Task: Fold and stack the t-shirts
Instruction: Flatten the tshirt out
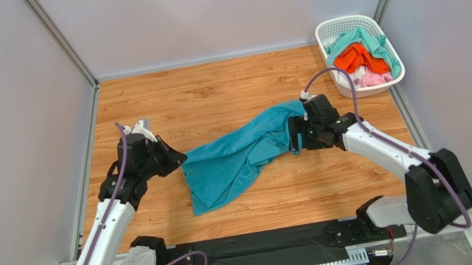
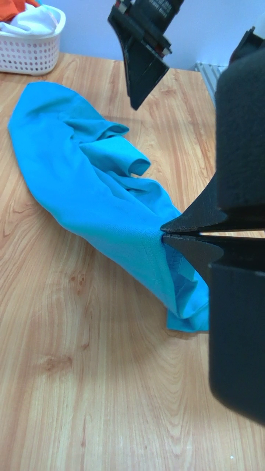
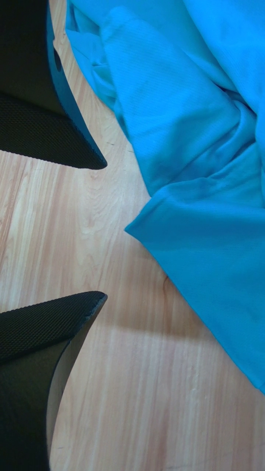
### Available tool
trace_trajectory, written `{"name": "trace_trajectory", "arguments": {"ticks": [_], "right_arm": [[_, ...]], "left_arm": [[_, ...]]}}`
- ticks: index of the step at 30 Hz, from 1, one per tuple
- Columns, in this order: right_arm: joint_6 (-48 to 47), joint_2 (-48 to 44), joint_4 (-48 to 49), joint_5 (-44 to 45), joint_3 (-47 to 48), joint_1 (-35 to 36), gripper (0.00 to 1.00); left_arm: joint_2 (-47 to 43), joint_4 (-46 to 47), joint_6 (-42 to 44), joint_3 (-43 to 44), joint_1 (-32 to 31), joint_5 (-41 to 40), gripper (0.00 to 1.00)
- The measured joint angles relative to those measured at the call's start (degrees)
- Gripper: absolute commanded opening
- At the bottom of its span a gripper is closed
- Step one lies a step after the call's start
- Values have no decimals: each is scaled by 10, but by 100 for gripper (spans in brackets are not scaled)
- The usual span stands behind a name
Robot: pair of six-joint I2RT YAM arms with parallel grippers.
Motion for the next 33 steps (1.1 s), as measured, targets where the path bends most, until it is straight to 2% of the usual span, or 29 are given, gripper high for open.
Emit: {"name": "trace_trajectory", "arguments": {"ticks": [3, 4, 5, 7, 8, 11, 14, 20, 27, 33], "right_arm": [[1, 65, 16, -4, 27, 6, 78], [1, 84, 22, -6, 34, 7, 74], [2, 103, 28, -7, 40, 11, 59], [3, 131, 35, -9, 49, 19, 46], [3, 141, 37, -9, 53, 21, 36], [6, 162, 42, -7, 65, 26, 15], [11, 164, 43, 8, 71, 26, 0], [12, 129, 31, 53, 74, 26, 0], [-9, -45, -13, 141, 105, 26, 0], [-47, -188, -49, 186, 205, 26, 0]], "left_arm": [[-17, -8, 0, -1, 0, -16, 0], [-20, -8, 0, -2, 0, -23, 0], [-20, -10, 0, -3, 0, -29, 0], [-14, -17, 1, -4, 0, -41, 0], [-10, -19, 1, -4, 0, -44, 0], [4, -26, 2, -4, 0, -55, 0], [10, -28, 2, -4, 0, -65, 0], [6, -33, 1, -2, 0, -79, 0], [-42, -53, -1, 54, 0, -91, 0], [-103, -57, -8, 141, 0, -94, 0]]}}
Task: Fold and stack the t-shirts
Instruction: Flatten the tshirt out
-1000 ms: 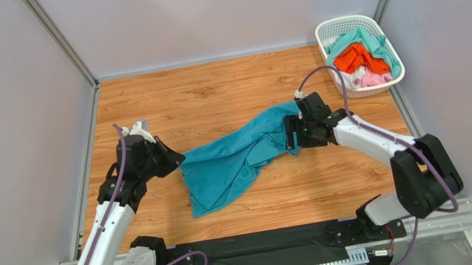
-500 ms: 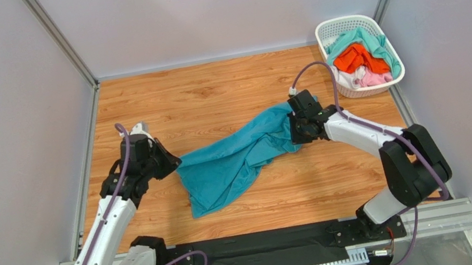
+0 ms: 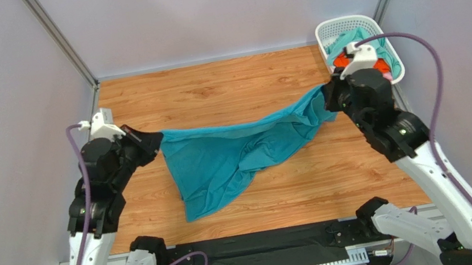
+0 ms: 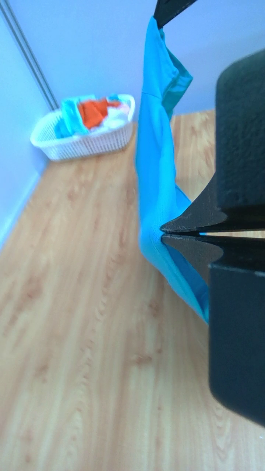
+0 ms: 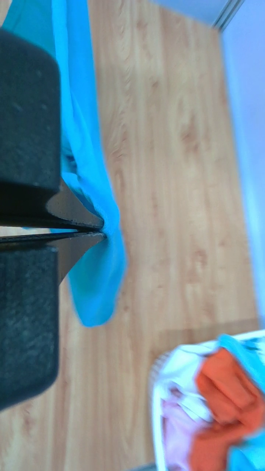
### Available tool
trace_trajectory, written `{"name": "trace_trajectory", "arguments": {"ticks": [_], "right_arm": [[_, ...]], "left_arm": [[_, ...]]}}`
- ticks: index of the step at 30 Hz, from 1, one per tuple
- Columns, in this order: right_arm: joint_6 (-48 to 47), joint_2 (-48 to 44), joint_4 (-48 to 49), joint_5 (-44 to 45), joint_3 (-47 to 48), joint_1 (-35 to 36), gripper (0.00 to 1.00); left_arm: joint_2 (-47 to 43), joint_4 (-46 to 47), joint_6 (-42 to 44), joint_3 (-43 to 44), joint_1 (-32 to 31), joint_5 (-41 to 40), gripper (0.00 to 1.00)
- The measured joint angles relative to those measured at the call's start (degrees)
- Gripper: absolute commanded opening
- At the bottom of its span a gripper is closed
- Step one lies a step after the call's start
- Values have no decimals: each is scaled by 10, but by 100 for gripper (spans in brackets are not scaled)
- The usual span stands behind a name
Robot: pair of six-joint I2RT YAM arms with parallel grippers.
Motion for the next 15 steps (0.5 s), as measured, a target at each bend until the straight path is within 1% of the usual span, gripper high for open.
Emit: {"name": "trace_trajectory", "arguments": {"ticks": [4, 7, 11, 15], "right_arm": [[-24, -49, -28, 4, 84, 0, 0], [-35, -75, -44, -17, 154, 0, 0], [-48, -86, -60, -89, 266, 0, 0], [-59, -68, -73, -165, 418, 0, 0]], "left_arm": [[-30, -3, -2, 76, 0, 7, 0], [-48, -7, -10, 143, 0, 14, 0], [-59, -10, -18, 237, 0, 37, 0], [-57, -15, -29, 338, 0, 60, 0]]}}
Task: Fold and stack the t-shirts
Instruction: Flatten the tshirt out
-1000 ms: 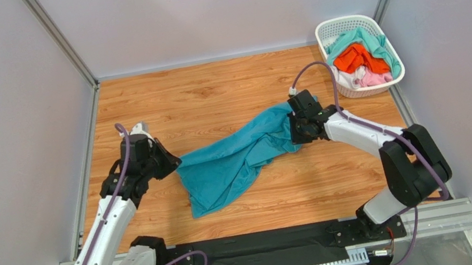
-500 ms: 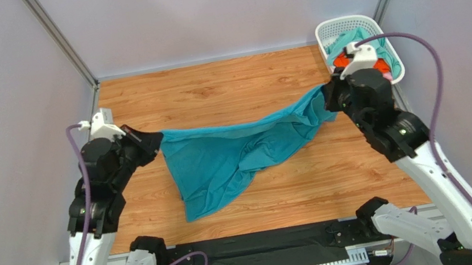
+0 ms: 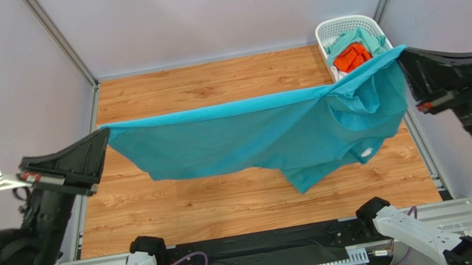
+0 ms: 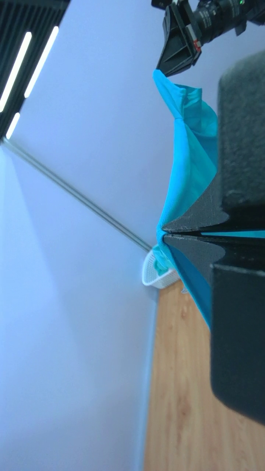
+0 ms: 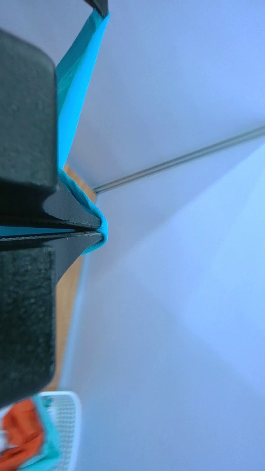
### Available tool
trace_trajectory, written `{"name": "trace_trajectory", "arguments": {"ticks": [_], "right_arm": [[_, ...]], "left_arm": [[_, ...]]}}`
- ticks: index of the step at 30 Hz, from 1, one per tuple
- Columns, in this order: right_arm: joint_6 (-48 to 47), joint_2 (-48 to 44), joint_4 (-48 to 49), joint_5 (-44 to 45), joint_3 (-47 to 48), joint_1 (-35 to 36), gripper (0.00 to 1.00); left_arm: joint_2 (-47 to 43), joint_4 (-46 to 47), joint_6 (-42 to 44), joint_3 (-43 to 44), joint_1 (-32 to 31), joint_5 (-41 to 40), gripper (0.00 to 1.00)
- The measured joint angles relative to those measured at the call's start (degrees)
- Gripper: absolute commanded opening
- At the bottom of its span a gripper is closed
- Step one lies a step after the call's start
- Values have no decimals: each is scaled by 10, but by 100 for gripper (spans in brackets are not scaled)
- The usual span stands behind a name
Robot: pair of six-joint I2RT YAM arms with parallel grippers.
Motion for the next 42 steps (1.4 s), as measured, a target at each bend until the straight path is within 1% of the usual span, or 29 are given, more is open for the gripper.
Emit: {"name": "trace_trajectory", "arguments": {"ticks": [5, 7, 10, 14, 17, 20, 23, 25, 26, 28, 29, 30, 31, 32, 33, 34, 35, 36, 37, 38, 40, 42], "right_arm": [[-7, 37, -20, -80, 167, 0, 0], [-8, 47, -21, -110, 208, 0, 0], [-13, 54, -27, -130, 228, 0, 0], [-28, 75, -29, -130, 227, 0, 0], [-45, 104, -23, -113, 210, 0, 0], [-67, 137, -6, -72, 155, 0, 0], [-92, 192, 24, -13, 79, -4, 0], [-104, 241, 49, 8, 31, -19, 0], [-109, 269, 59, 12, 7, -29, 0], [-114, 324, 88, 10, -41, -49, 1], [-115, 354, 101, 4, -66, -60, 3], [-115, 388, 115, -3, -90, -71, 7], [-114, 422, 123, -11, -109, -80, 12], [-110, 463, 129, -17, -121, -88, 22], [-105, 503, 132, -24, -125, -93, 27], [-103, 536, 132, -27, -124, -97, 37], [-97, 577, 130, -32, -118, -101, 51], [-92, 608, 125, -35, -110, -103, 95], [-88, 637, 116, -39, -100, -103, 100], [-91, 663, 102, -42, -86, -104, 100], [-87, 698, 68, -46, -53, -103, 100], [-82, 697, 49, -45, -46, -103, 100]], "left_arm": [[0, -3, -6, 92, 0, 18, 0], [0, -3, -6, 119, 0, 23, 0], [0, -3, -5, 138, 0, 23, 0], [4, -3, -1, 132, 0, 8, 0], [19, -2, 3, 109, 0, -26, 0], [56, 4, 14, 68, 0, -84, 0], [126, 11, 31, 12, 0, -162, 0], [195, 17, 44, -28, 0, -213, 0], [232, 20, 51, -45, 0, -235, 3], [309, 24, 64, -71, 2, -267, 12], [359, 27, 69, -83, 4, -280, 21], [405, 27, 74, -87, 7, -292, 33], [457, 27, 78, -89, 11, -300, 65], [504, 22, 82, -89, 16, -308, 84], [548, 12, 81, -85, 21, -311, 99], [589, -1, 80, -78, 26, -318, 100], [632, -15, 77, -66, 32, -323, 100], [668, -32, 75, -52, 36, -326, 100], [693, -45, 75, -39, 39, -327, 100], [720, -59, 75, -24, 43, -327, 100], [732, -71, 75, -18, 47, -324, 100], [726, -82, 76, -18, 46, -321, 100]]}}
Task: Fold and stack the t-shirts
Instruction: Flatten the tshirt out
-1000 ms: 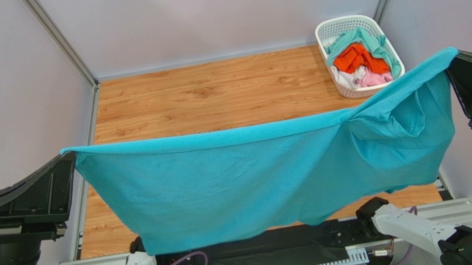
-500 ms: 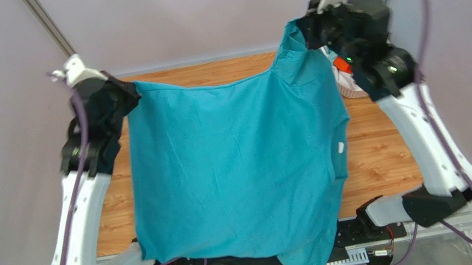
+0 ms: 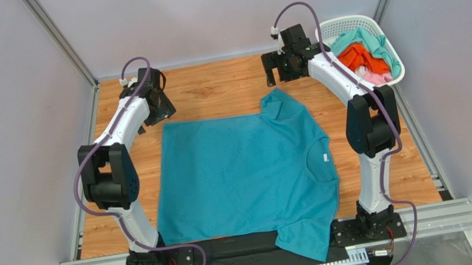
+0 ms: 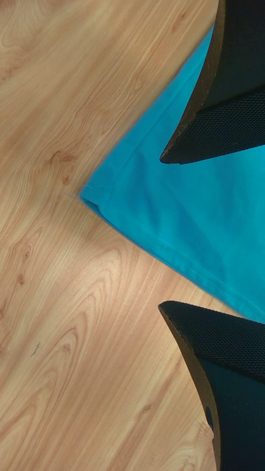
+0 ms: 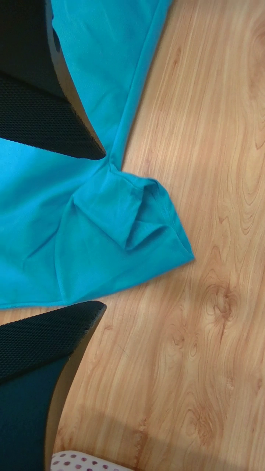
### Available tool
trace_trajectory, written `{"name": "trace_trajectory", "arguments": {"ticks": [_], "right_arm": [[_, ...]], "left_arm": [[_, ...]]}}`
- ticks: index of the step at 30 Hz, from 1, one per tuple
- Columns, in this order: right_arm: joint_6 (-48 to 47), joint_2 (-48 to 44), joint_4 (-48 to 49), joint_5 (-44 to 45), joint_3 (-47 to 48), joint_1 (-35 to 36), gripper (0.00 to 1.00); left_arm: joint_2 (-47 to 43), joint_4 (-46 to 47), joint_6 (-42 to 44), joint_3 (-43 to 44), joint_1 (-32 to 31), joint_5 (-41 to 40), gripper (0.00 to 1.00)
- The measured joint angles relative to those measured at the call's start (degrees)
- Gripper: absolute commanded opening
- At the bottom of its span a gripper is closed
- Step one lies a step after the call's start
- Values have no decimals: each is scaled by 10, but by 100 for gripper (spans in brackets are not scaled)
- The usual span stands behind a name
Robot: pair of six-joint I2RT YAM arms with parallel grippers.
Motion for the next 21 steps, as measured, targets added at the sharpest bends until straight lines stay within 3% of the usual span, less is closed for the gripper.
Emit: {"name": "trace_trajectory", "arguments": {"ticks": [5, 11, 21], "right_arm": [[29, -76, -9, -12, -56, 2, 100], [50, -207, 5, -55, -194, 11, 100], [61, -131, 12, -77, -177, 31, 100]], "left_arm": [[-67, 2, 1, -41, -1, 40, 100], [-203, 42, -2, -192, -3, 131, 100], [-226, 116, -6, -310, -9, 243, 100]]}}
